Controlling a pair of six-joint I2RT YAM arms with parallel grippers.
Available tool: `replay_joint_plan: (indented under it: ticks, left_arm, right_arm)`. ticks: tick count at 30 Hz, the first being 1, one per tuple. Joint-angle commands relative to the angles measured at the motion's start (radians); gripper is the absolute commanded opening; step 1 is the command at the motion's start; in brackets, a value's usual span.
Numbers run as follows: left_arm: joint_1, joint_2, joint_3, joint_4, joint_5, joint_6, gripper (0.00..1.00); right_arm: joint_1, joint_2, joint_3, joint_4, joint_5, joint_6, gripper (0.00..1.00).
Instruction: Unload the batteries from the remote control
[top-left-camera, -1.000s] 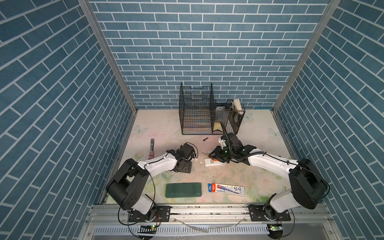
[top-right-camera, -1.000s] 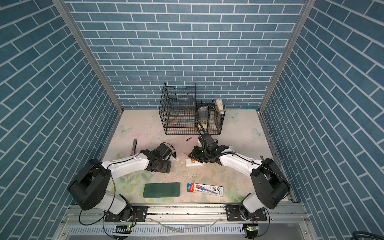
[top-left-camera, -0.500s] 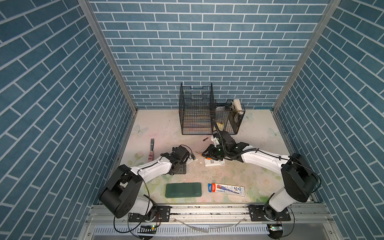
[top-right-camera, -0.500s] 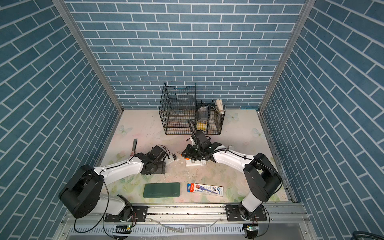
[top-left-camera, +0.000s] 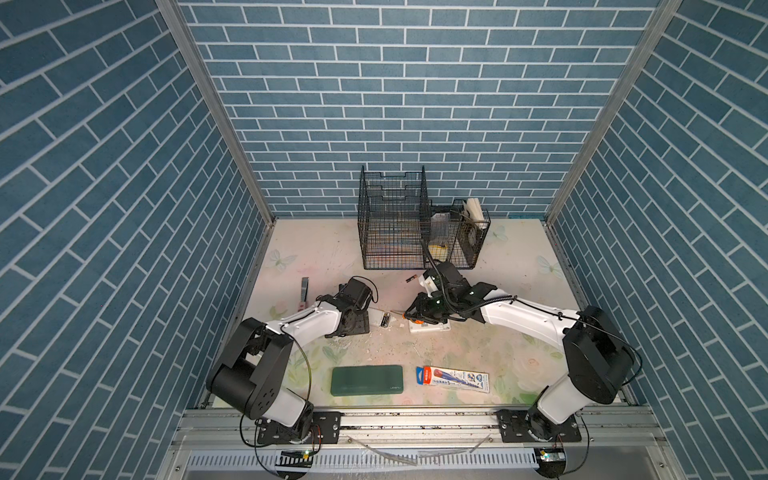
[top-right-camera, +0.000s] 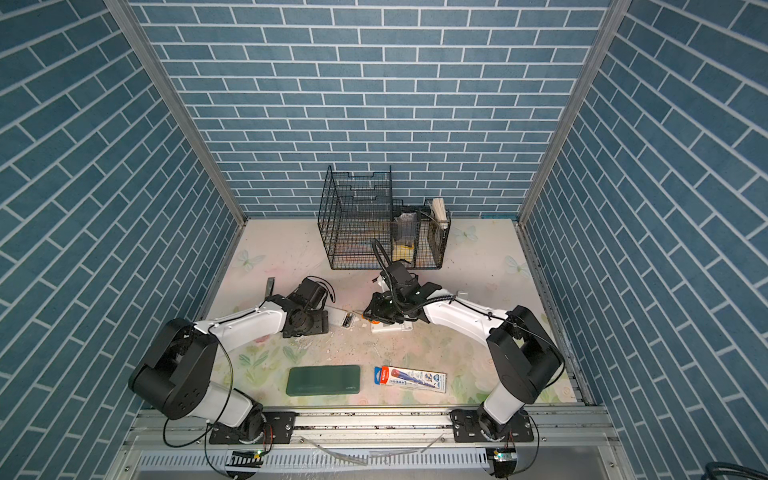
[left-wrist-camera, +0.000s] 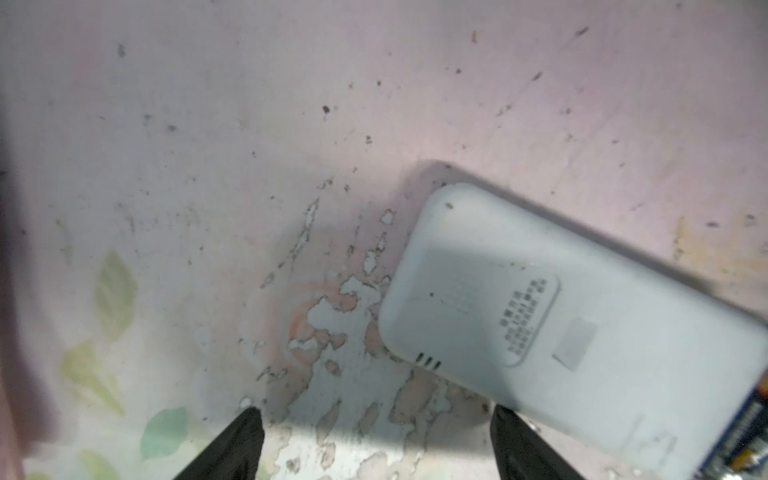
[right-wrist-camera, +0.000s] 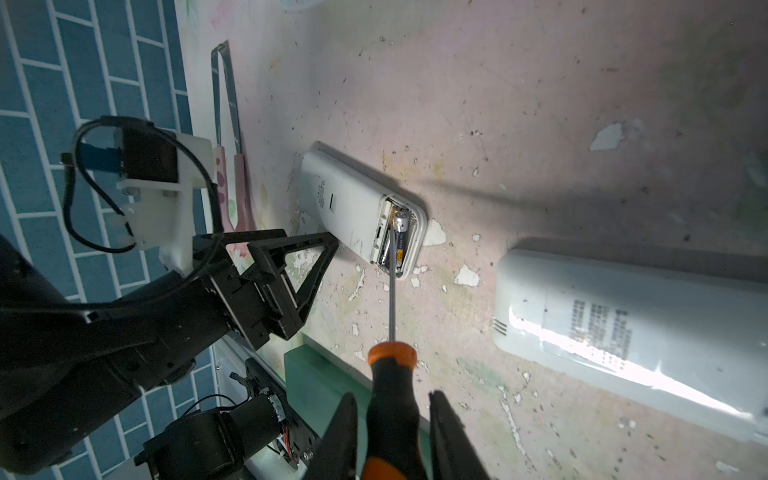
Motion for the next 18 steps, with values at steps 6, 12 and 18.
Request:
replay_joint_plan:
  ticks: [6,12,18]
  left_arm:
    - [0.006,-0.142,0.014,-0.013,0.088,0.011,0.84]
    - [0.049,-0.118,0.024,0.073,0.162,0.011,0.82]
    - [0.090,-0.054,0.032,0.168,0.215,0.013,0.81]
  right_arm:
    - [0.001,-0.044,-0.014,0.012,-0.060,0.002,0.00]
    - [0.001,-0.039,-0.043,0.040,-0.063,0.012,0.00]
    - [0.003,-0.033,-0.064,0.045,-0.072,0.015,0.00]
